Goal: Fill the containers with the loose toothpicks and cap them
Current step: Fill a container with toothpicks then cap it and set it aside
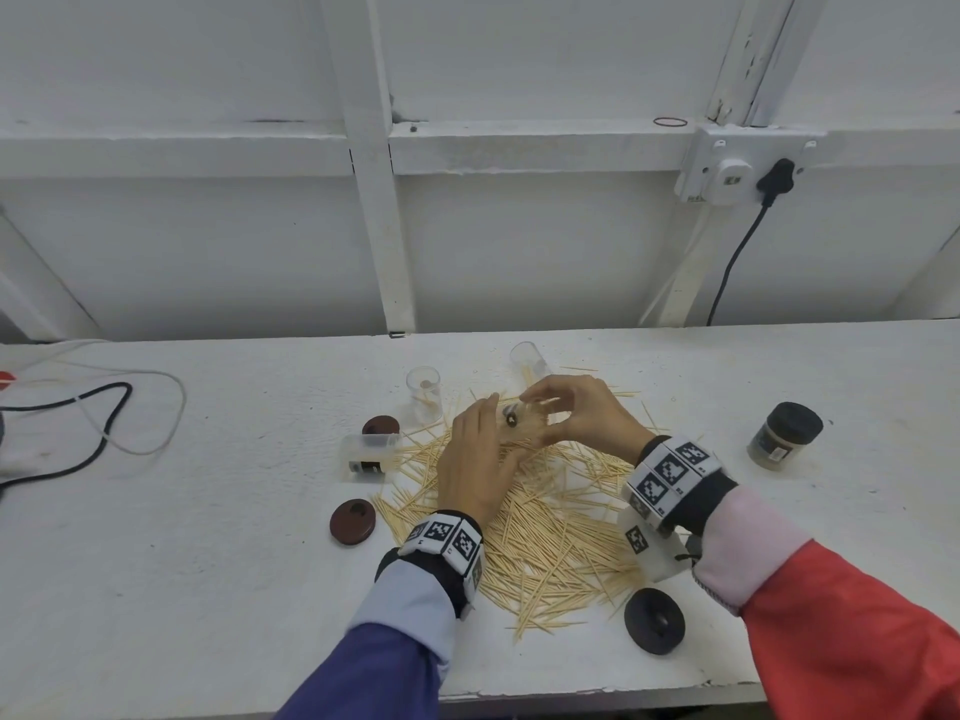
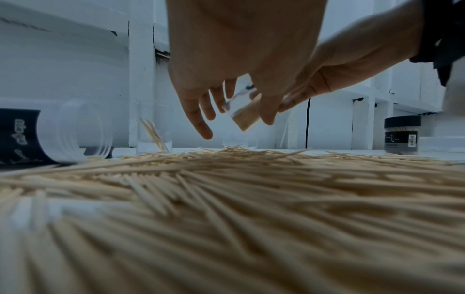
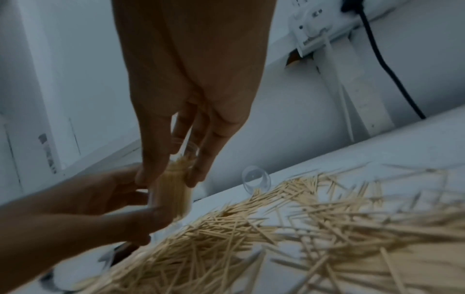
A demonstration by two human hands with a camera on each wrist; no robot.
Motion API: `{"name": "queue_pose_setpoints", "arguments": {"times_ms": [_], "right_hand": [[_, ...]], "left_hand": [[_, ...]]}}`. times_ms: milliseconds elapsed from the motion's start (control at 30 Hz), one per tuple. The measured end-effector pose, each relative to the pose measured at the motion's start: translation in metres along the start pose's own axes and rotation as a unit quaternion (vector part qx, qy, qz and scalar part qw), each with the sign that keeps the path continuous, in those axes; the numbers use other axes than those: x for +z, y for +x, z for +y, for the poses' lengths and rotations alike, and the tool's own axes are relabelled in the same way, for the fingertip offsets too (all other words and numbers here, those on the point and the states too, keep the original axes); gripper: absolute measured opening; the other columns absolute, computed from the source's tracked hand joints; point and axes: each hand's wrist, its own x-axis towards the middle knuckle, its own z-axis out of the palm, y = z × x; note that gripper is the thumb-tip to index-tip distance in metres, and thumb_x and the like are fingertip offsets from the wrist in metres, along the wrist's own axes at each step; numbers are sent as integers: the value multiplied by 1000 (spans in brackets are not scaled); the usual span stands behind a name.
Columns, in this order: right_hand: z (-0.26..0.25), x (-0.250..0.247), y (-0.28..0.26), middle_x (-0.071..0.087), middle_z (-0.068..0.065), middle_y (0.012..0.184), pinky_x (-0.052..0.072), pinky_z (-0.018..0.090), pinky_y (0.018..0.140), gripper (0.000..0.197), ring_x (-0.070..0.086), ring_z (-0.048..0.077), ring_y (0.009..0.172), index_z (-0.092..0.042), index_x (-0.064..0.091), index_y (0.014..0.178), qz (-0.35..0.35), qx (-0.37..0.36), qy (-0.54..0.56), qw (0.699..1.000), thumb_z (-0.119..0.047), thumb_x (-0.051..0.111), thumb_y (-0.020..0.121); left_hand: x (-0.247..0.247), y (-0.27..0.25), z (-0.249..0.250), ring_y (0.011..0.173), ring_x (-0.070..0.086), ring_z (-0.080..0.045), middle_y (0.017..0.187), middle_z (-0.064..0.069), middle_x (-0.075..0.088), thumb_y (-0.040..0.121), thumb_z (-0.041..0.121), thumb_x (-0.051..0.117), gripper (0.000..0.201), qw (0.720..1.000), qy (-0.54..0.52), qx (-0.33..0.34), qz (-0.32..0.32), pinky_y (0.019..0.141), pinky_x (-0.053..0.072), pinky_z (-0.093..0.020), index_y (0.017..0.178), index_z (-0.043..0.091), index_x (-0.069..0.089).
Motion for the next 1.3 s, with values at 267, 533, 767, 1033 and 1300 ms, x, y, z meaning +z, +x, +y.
{"name": "queue_pose_setpoints", "arguments": {"times_ms": [267,533,767,1033,1300], "right_hand": [[-3,0,-5,63,1,120,57,25,79,60,68,15,101,-21,58,131,-100,57,128,985,-16,82,76],[2,0,-4,67,5,113,55,21,78,52,70,14,92,-19,65,124,-43,76,97,992,-8,81,75],[-2,1,-8,65,7,114,58,31,79,51,69,20,100,-14,57,130,-102,86,189,973,-7,74,83],[23,7,6,63,4,126,50,27,84,36,59,14,101,-13,61,125,-47,82,-174,980,-26,64,92],[23,46,12,50,0,104,48,33,79,52,49,17,95,-16,56,107,-92,61,-388,915,-60,61,82]], "left_hand": [[1,2,-1,121,47,-19,138,1,44,94,23,61,48,999,-13,10,42,79,55,-37,137,19,42],[0,1,-1,140,29,-19,154,-1,33,91,18,64,68,999,2,16,34,105,44,-37,150,18,31],[0,2,-2,128,45,-20,137,0,51,88,10,62,54,998,16,31,42,99,43,-38,139,18,47],[-2,1,-1,129,43,-20,138,1,49,94,24,56,52,998,25,-33,39,103,35,-38,142,18,39],[0,2,-4,129,42,-21,138,0,49,94,28,58,55,997,34,-50,39,101,36,-38,144,16,38]]}}
